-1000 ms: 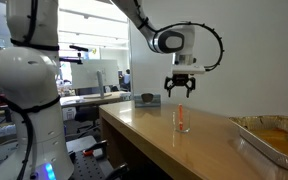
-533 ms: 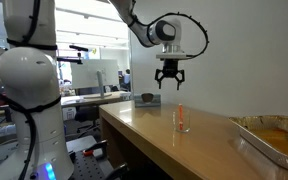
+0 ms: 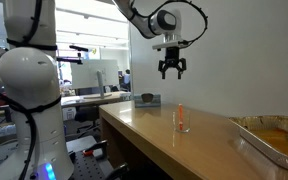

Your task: Put the marker in the colourless glass

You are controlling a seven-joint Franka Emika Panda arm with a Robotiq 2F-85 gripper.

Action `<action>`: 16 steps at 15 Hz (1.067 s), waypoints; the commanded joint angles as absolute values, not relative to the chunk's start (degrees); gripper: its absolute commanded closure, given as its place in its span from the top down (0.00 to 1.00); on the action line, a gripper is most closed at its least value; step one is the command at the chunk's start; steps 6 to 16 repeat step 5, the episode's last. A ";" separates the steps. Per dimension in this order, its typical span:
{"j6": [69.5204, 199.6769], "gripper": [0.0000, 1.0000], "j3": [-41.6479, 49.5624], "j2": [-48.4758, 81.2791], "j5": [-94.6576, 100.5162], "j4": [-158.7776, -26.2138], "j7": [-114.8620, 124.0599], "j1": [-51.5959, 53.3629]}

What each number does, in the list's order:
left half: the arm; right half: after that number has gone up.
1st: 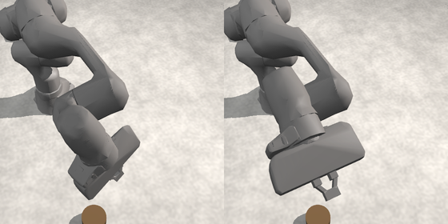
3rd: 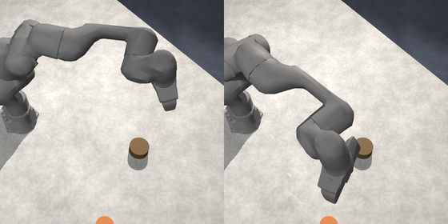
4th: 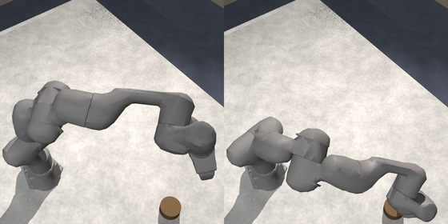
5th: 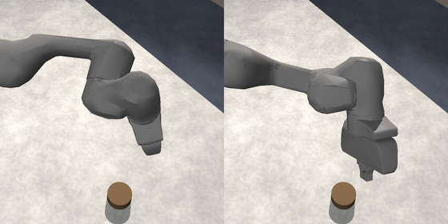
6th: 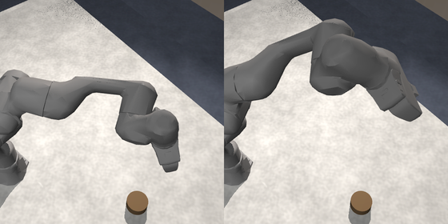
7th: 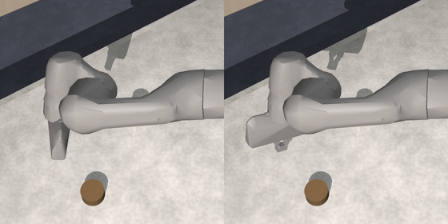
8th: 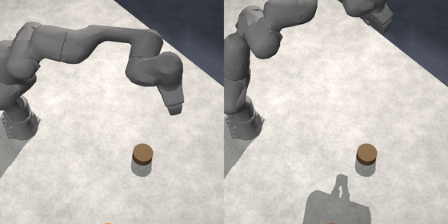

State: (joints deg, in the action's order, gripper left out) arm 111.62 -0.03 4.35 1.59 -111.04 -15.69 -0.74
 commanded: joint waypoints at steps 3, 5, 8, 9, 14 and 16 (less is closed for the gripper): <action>104.53 1.00 -0.31 4.38 3.90 -106.92 -8.70 0.00; 104.60 1.00 -0.44 3.91 4.98 -106.65 -7.55 0.43; 104.60 1.00 -0.44 3.91 4.98 -106.65 -7.55 0.43; 104.60 1.00 -0.44 3.91 4.98 -106.65 -7.55 0.43; 104.60 1.00 -0.44 3.91 4.98 -106.65 -7.55 0.43; 104.60 1.00 -0.44 3.91 4.98 -106.65 -7.55 0.43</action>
